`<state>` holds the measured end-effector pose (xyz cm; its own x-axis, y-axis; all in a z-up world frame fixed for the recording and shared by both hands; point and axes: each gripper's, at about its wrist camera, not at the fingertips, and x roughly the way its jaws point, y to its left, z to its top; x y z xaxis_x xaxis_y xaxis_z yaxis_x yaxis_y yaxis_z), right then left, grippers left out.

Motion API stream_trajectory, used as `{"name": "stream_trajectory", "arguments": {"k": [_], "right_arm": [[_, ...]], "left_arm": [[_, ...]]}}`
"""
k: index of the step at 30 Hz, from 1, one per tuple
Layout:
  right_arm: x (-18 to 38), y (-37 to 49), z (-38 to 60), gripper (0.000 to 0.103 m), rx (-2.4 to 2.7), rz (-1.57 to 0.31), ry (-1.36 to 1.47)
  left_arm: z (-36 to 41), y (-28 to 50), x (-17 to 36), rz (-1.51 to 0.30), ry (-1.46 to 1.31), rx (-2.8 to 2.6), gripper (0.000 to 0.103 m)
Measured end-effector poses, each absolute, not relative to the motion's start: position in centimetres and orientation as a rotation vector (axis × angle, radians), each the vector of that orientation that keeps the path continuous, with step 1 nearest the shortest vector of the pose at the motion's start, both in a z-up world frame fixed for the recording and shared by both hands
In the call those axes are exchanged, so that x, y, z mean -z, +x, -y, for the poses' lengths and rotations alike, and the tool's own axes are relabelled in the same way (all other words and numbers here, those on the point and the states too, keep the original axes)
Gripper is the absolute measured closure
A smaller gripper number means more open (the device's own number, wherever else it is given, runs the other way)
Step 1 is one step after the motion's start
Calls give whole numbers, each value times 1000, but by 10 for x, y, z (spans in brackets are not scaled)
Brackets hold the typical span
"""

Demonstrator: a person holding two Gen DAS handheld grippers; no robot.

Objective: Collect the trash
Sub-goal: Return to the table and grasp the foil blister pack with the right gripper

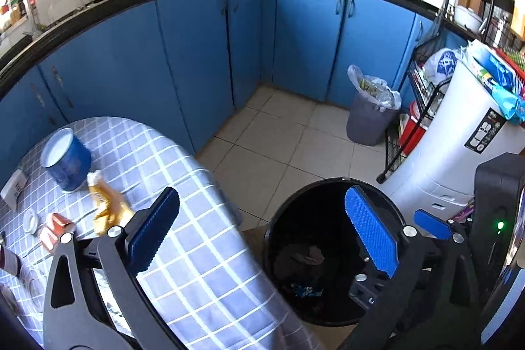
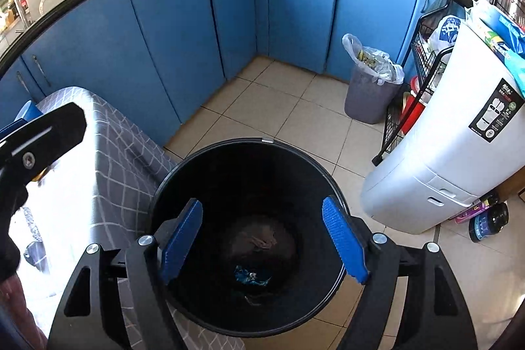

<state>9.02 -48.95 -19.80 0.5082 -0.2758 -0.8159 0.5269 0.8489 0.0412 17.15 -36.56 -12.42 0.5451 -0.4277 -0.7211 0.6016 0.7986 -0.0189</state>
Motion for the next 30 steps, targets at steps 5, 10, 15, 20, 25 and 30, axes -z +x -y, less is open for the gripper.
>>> {"name": "stream_trajectory", "arguments": {"k": [5,10,15,20,25,30], "right_arm": [[188,93,459,29,466,-904,261],[182,104,407,29,370,-900,213],[183,115,341,29,249,-893,102],[194,131,282,29,122,-931,37],[200,146,251,29,91,-958,-7],[190,149,243,29,112,-942,4]], "left_arm": [[317,169,113,-743,189,574,3],[254,165,107,-717,138,484,3],[188,163,114,-717,156,331,3],[125,168,131,-770,183,214,3],[75,175,148,-823,152,143,3],[50,188,160,-874,98,131,3]]}}
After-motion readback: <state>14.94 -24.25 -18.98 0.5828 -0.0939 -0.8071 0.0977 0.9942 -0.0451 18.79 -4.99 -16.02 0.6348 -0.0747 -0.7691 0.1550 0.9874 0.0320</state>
